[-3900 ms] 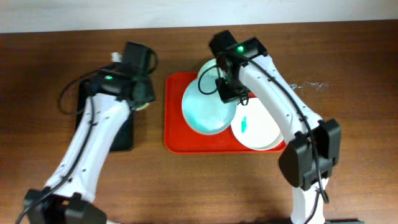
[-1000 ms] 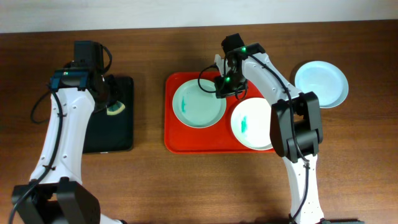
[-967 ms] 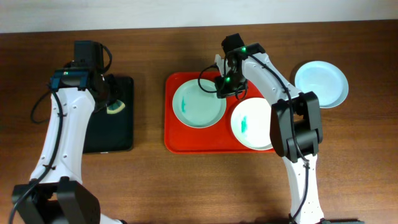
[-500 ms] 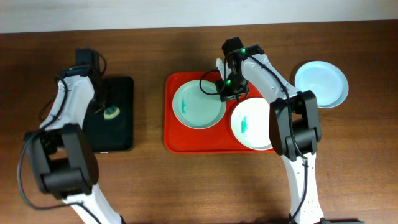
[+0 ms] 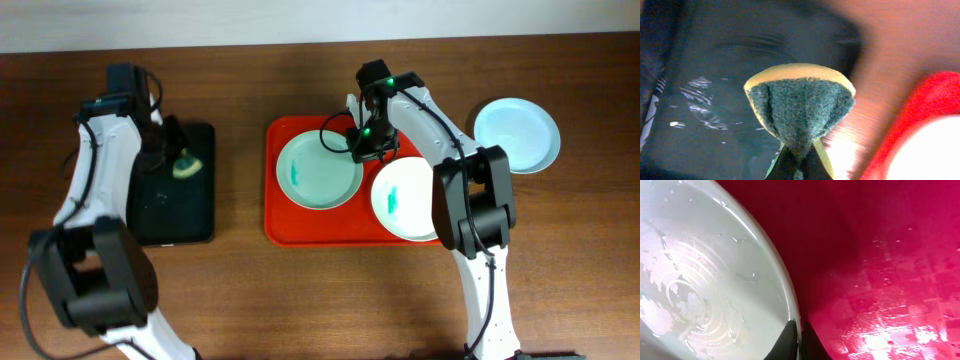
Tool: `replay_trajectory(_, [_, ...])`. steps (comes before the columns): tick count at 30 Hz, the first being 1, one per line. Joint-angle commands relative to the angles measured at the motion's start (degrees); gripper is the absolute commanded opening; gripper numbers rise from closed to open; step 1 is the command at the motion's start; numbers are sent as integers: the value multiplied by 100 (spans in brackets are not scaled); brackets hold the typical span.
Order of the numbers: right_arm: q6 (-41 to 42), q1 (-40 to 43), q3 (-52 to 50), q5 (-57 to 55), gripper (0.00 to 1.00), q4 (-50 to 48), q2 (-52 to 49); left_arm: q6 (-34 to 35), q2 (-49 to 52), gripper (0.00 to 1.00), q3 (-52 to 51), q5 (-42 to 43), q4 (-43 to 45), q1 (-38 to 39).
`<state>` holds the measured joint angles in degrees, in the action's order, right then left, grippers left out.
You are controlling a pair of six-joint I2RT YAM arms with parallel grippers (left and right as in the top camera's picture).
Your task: Clean dirty plates on tray and stack at the side
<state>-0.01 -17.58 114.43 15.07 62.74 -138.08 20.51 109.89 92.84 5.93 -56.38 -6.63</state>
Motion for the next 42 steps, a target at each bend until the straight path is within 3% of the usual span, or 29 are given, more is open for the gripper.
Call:
replay_trajectory(1, [-52, -306, -26, -35, 4, 13, -203, -225, -181, 0, -68, 675, -9, 699])
replay_trajectory(5, [166, -378, -26, -37, 4, 31, -203, -42, -114, 0, -525, 664, 507, 1661])
replay_trajectory(10, [551, -374, -26, -33, 4, 66, -203, 841, -109, 0, -1257, 625, 1698, 2594])
replay_trajectory(13, [549, -378, -26, -33, 4, 96, -203, 1023, -109, 0, -1696, 527, 2439, 2804])
replay_trajectory(15, [546, -378, -26, -35, 4, 92, -203, 1537, -81, 0, -1980, 35, 2645, 2824])
replay_trajectory(20, [546, -378, -26, -35, 4, -13, -203, 1668, 251, 0, -2190, 492, 3543, 2881])
replay_trajectory(24, [544, -378, -26, -42, 4, -9, -203, 1626, 662, 0, -2190, 387, 3563, 2870])
replay_trajectory(31, [542, -378, -26, -76, 4, 7, -203, 994, 339, 0, -1869, -1456, 2065, 2330])
replay_trajectory(34, [544, -378, -26, -76, 4, 2, -203, 977, 118, 0, -1698, -1261, 2031, 2315])
replay_trajectory(39, [544, -378, -26, -76, 4, -81, -203, 984, 39, 0, -1683, 1241, 3038, 2424])
replay_trajectory(42, [544, -378, -26, -76, 4, -94, -203, 984, 212, 0, -1683, 1193, 3410, 2564])
